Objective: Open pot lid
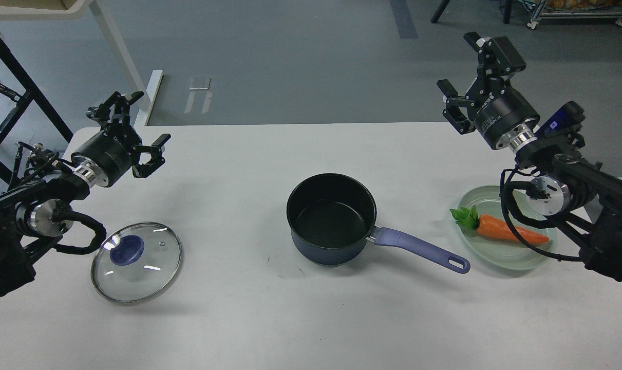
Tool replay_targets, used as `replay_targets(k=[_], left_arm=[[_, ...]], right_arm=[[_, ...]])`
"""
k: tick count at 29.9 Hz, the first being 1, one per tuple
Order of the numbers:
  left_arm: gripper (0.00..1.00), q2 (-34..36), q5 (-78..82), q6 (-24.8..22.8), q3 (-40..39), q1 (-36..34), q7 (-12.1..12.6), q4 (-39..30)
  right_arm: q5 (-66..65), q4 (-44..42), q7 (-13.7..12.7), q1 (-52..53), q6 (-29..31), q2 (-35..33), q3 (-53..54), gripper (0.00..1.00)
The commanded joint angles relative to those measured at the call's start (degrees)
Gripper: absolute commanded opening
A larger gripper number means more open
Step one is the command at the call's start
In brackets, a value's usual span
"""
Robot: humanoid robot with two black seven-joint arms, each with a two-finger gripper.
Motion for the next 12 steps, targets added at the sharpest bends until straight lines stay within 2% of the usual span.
replay_targets(k=[1, 12], left_arm=[[0.99, -1.0, 0.1, -0.1, -0.7, 0.7, 0.1, 0.3], [0.99, -3.4, 0.7, 0.1, -2.5, 3.6, -0.4, 0.3]], right_arm=[[0.2, -2.8, 0.0, -2.3, 0.0, 3.6, 2.0, 1.0], [0.2, -4.2, 0.0, -5.0, 0.2, 5.5, 2.1, 1.0]])
